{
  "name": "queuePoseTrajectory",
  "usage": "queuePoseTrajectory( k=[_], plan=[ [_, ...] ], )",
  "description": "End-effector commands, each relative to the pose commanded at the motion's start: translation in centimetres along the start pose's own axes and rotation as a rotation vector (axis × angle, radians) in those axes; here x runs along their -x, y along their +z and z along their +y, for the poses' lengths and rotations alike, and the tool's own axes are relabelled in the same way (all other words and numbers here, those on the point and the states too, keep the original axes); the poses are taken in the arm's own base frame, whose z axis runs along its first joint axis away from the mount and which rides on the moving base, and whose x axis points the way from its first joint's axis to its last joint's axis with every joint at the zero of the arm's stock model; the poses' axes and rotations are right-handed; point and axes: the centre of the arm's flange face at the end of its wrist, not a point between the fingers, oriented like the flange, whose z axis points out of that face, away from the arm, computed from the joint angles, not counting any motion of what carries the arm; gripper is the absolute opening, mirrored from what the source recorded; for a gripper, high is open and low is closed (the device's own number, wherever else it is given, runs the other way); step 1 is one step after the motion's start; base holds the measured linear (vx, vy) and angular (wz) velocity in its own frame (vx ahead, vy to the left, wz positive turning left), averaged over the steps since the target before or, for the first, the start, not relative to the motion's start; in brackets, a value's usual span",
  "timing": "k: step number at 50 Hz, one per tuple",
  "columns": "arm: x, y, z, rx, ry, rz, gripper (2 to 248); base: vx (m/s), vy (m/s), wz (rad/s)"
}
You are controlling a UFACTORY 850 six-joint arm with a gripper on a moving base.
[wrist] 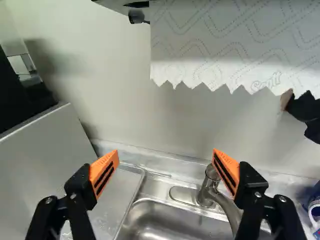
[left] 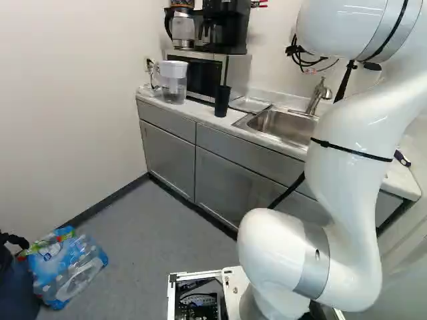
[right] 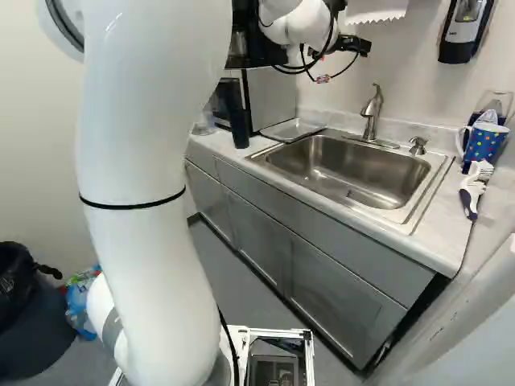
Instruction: Rinse the cup and place it in the tray
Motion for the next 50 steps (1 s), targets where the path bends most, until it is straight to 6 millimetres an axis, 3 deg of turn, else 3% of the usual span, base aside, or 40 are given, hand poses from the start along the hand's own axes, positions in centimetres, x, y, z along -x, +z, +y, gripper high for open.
queuePoseTrajectory(
  k=[50],
  plan=[
    [5.0,1.8,0.0,0.000,0.000,-0.094,247,0.000,0.000,0.000]
  ],
)
